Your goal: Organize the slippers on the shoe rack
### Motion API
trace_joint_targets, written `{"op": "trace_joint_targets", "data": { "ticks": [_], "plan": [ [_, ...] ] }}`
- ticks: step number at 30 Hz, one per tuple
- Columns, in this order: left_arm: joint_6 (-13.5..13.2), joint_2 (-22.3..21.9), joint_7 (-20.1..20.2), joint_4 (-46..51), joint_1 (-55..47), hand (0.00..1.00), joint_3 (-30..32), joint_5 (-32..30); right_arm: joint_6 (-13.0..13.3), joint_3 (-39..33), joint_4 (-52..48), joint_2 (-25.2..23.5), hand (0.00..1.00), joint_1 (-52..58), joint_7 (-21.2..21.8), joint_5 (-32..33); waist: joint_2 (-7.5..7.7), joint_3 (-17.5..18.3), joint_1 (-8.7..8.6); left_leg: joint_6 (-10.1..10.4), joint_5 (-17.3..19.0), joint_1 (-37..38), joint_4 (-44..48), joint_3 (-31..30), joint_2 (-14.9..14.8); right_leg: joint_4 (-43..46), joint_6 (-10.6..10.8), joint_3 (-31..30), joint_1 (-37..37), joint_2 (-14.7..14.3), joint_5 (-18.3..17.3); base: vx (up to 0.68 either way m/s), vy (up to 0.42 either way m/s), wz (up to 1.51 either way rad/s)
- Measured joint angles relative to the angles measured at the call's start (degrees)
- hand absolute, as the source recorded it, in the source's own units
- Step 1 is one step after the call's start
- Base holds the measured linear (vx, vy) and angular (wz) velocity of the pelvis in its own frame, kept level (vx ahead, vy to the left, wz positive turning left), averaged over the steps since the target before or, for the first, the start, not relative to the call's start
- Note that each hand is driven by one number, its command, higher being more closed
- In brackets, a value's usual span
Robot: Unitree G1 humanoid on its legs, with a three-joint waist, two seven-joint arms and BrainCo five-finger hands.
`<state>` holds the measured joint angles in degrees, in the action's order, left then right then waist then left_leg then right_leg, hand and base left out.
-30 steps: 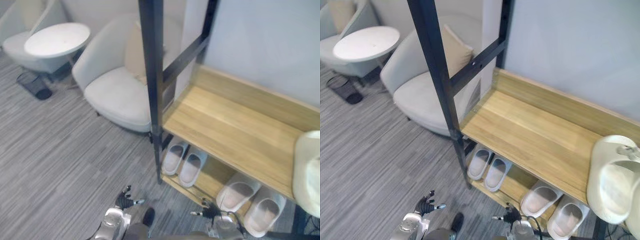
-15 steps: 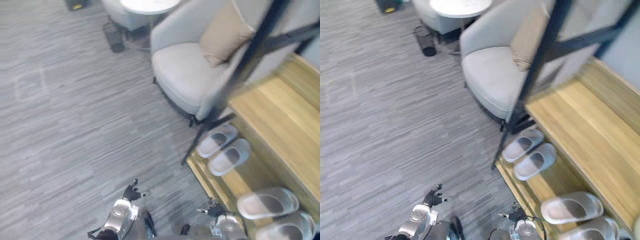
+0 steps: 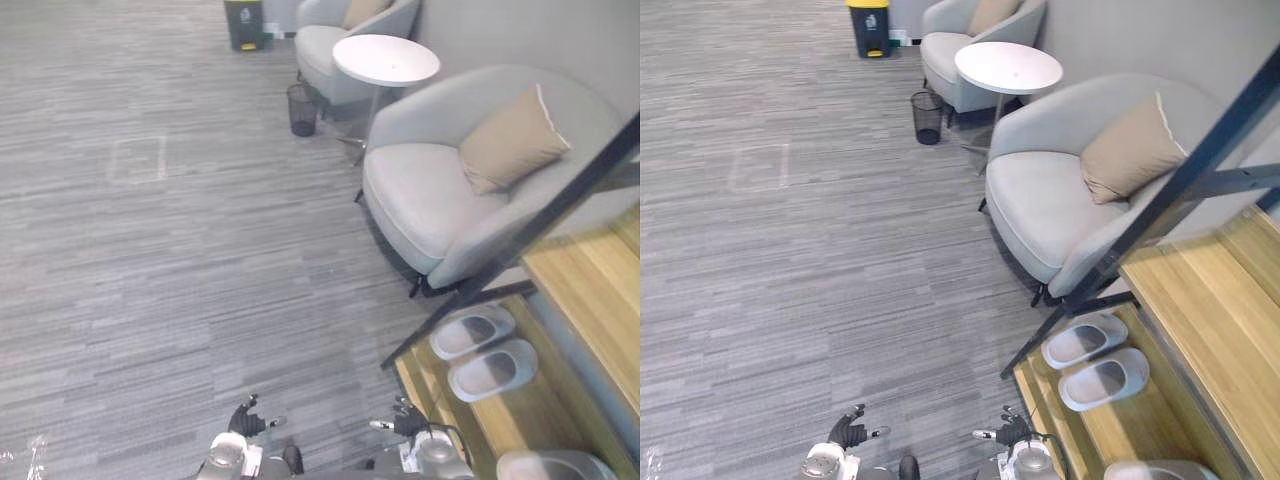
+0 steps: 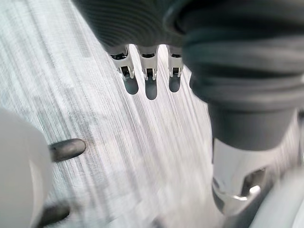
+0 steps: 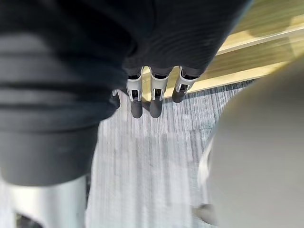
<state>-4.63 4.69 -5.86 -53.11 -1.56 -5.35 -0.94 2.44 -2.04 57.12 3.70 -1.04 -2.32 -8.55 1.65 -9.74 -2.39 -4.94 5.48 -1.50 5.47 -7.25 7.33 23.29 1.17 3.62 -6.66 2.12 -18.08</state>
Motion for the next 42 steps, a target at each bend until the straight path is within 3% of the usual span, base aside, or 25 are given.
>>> {"op": "trace_joint_targets", "data": {
  "ticks": [1,4,7,8,9,10,12,14,16,17,21,23,27,28,30,31,32,33,34,35,36,38,39,40,42],
  "plan": [
    [0.0,0.1,-0.1,-0.4,-0.2,0.0,0.4,0.1,0.0,-0.1,0.1,-0.2,0.0,-0.1,0.0,0.2,1.22,-0.3,0.01,0.9,0.3,-0.2,1.8,-2.2,1.9,-0.3,-1.8,0.4,-0.2,1.2,0.3,0.0,-0.187,1.94],
    [0.0,-0.9,-0.3,-0.7,-1.1,0.0,4.2,0.9,-0.1,0.0,0.2,-0.2,0.0,0.1,0.0,0.7,0.04,0.8,1.16,4.0,1.7,-2.3,5.6,-5.6,1.0,-4.2,-2.4,7.6,3.5,1.6,1.1,0.12,-0.159,1.06],
    [0.0,-1.5,-0.2,0.9,-1.6,0.0,7.4,1.1,-0.1,0.0,-0.3,-1.3,0.0,-0.2,0.0,0.8,-0.06,0.6,1.38,10.8,6.2,-7.6,17.4,-0.4,-0.7,-7.5,-2.3,10.8,8.0,0.4,1.9,0.31,-0.061,0.76],
    [0.1,-2.7,-0.4,3.2,-0.8,0.0,10.5,1.2,-0.1,2.0,-2.1,-1.2,0.0,-0.6,-0.2,2.4,-0.91,-0.3,3.03,6.4,12.2,-17.7,41.0,24.3,-14.8,-14.2,-3.4,11.7,18.5,-1.6,1.1,0.59,0.077,0.36],
    [0.2,-3.1,-0.4,2.8,-0.2,0.0,10.4,1.2,0.1,2.1,-2.1,-0.6,0.0,-0.8,-0.5,2.5,-1.46,-0.4,2.8,5.9,11.4,-19.3,37.0,25.4,-16.7,-15.0,-2.7,11.6,19.4,-1.4,0.8,0.8,0.166,0.2],
    [0.2,-3.6,-0.4,2.7,-0.5,0.0,9.9,1.1,0.3,2.3,-2.3,0.6,0.0,-0.9,-0.5,2.5,-3.36,0.0,2.87,4.1,5.3,-19.7,30.1,25.1,-17.7,-15.0,-0.9,11.1,19.9,-2.4,-0.2,0.37,0.141,0.13],
    [0.2,-3.2,-0.4,1.5,1.4,0.0,8.7,1.2,0.1,2.3,-2.1,0.5,0.0,-1.0,-0.6,2.5,-2.03,-0.5,2.78,2.9,6.7,-18.5,27.1,24.8,-14.0,-15.0,0.4,10.7,20.4,0.5,-0.9,0.42,0.184,0.48],
    [0.2,-2.4,-0.5,1.8,1.6,0.0,9.5,1.1,0.1,2.3,-2.0,-0.8,0.0,-2.1,-0.5,2.4,-0.81,-1.2,3.69,2.4,6.2,-19.2,28.3,25.3,-12.7,-19.6,-0.5,9.7,22.5,2.2,3.5,0.36,0.205,0.27],
    [0.0,-2.4,-0.6,2.4,1.8,0.0,10.6,1.2,0.3,2.4,-1.9,-0.8,0.0,-2.7,-0.5,2.3,-1.65,-0.3,4.46,2.6,6.1,-22.1,25.1,23.7,-12.9,-20.1,1.2,8.7,22.7,1.8,4.5,0.3,0.181,0.16],
    [0.3,-1.9,-0.5,1.7,1.4,0.0,10.4,1.1,0.3,2.4,-1.1,-1.2,0.0,-2.6,-0.4,2.2,-0.24,0.7,4.27,2.2,7.1,-20.9,24.3,23.7,-10.2,-17.1,3.2,8.4,22.5,4.0,3.2,0.25,0.09,0.31],
    [0.6,-1.5,-0.5,1.7,0.0,0.0,7.6,1.1,0.1,1.6,0.2,-1.4,0.0,-1.4,0.1,2.1,1.31,0.2,3.35,1.6,7.5,-10.0,14.1,22.1,-3.4,23.7,7.7,2.6,7.0,10.7,7.6,0.38,0.173,0.42],
    [0.7,-0.7,-0.6,1.5,-1.2,0.0,6.6,1.1,-0.1,1.7,0.0,-1.1,0.0,-0.2,0.3,2.2,1.08,-0.4,2.45,0.3,8.6,-1.8,10.0,20.2,-2.4,37.0,4.9,2.3,-0.5,10.2,5.9,0.48,0.11,0.41],
    [0.8,-1.0,-0.6,0.5,0.1,0.0,6.5,1.2,0.6,1.7,-0.1,0.4,0.0,-1.5,0.2,2.3,-1.06,-1.4,0.89,-0.1,8.9,8.1,3.4,16.6,-5.1,25.9,0.0,7.1,-10.6,4.5,0.5,0.57,0.038,0.45],
    [0.8,-1.0,-0.6,0.5,1.2,0.0,6.5,1.1,0.9,1.6,-0.2,0.4,0.0,-2.3,0.1,2.4,-1.94,-1.9,0.28,-0.1,8.9,9.9,1.9,15.3,-6.5,14.9,0.0,8.2,-13.3,2.2,1.8,0.53,-0.062,0.67],
    [0.4,-0.8,-0.5,0.5,1.8,0.0,6.4,1.1,1.1,1.8,-0.2,0.1,0.0,-2.7,0.1,2.3,-1.16,-1.8,-0.99,0.1,9.0,12.8,-0.6,14.1,-6.9,-6.6,1.6,8.1,-14.3,0.6,10.2,0.61,-0.104,0.74],
    [0.4,-0.7,-0.5,0.4,1.9,0.0,6.1,1.1,1.0,1.6,-0.2,-0.2,0.0,-2.9,0.1,2.5,-0.39,-2.0,-1.11,2.7,10.4,16.0,-2.1,13.6,-6.5,-12.6,1.3,7.3,-14.5,0.4,16.3,0.48,-0.126,0.53],
    [0.4,-1.0,-0.5,-0.1,1.8,0.0,6.0,1.0,1.0,1.6,-0.2,-0.1,0.0,-2.8,0.1,2.3,-0.87,-1.7,-1.37,4.6,11.7,17.9,-2.5,12.4,-7.3,-11.3,-0.2,5.5,-14.1,-0.8,22.1,0.64,-0.202,0.39],
    [0.3,-1.6,-0.4,-1.0,1.9,0.0,6.1,1.0,0.8,1.6,0.0,0.2,0.0,-3.1,0.1,2.3,-2.01,-0.9,-1.19,5.5,12.2,18.9,-2.1,11.3,-9.0,-9.3,-2.7,3.9,-14.4,-2.5,23.1,0.68,-0.23,0.19],
    [0.2,-1.7,-0.2,-1.2,1.7,0.0,6.2,1.0,0.8,1.4,-0.3,0.0,0.0,-3.1,0.1,2.2,-3.04,-0.7,-0.7,6.6,11.6,17.7,0.4,11.0,-10.2,-7.0,-3.2,4.4,-14.6,-2.7,21.6,0.83,-0.27,0.21],
    [0.3,-2.1,-0.1,-1.6,1.7,0.0,6.4,1.0,0.8,-0.3,-0.7,-0.1,0.0,-3.3,0.2,2.3,-3.55,-1.0,-1.27,10.0,8.9,16.1,6.4,9.5,-9.9,-3.9,-3.2,5.6,-13.6,-1.8,17.6,0.69,-0.205,0.26],
    [0.3,-2.5,-0.1,-1.6,1.5,0.0,6.8,1.0,0.5,-0.7,-0.8,0.1,0.0,-3.0,0.1,2.4,-3.64,-1.1,-1.43,10.5,7.4,15.4,9.8,9.3,-9.9,-3.5,-2.9,5.9,-12.4,-1.6,16.1,0.68,-0.184,0.43],
    [0.3,-4.9,-0.1,-1.1,0.6,0.0,10.3,1.0,0.1,0.6,-3.8,1.0,0.0,0.0,0.1,2.4,-5.21,-1.4,-1.5,13.6,-2.3,7.7,33.5,9.6,-11.9,-7.0,-3.0,6.9,-3.6,-2.1,12.5,0.63,-0.103,0.23],
    [0.3,-5.5,-0.1,0.1,-0.5,0.0,11.5,0.9,-0.1,0.6,-5.1,0.9,0.0,0.9,0.0,2.5,-5.43,-1.5,-0.67,13.7,-1.9,3.2,45.2,11.1,-14.7,-8.8,-3.6,6.5,0.0,-3.1,11.0,0.72,-0.019,-0.08],
    [0.4,-5.5,0.0,1.4,-1.3,0.0,12.5,1.0,-0.2,0.6,-5.1,0.1,0.0,1.1,0.0,3.3,-5.78,-1.6,-0.4,10.7,1.8,-2.3,56.0,14.7,-18.6,-10.3,-4.1,5.8,4.8,-3.9,8.5,0.59,0.002,-0.19],
    [0.5,-5.3,0.0,3.1,-2.6,0.0,13.1,1.0,-0.2,0.5,-4.9,-1.4,0.0,1.1,0.0,4.6,-3.86,-1.6,0.84,8.5,5.8,-8.8,58.7,18.2,-20.8,-12.9,-3.7,3.8,10.0,-3.6,6.3,0.63,0.029,-0.31]
  ]
}}
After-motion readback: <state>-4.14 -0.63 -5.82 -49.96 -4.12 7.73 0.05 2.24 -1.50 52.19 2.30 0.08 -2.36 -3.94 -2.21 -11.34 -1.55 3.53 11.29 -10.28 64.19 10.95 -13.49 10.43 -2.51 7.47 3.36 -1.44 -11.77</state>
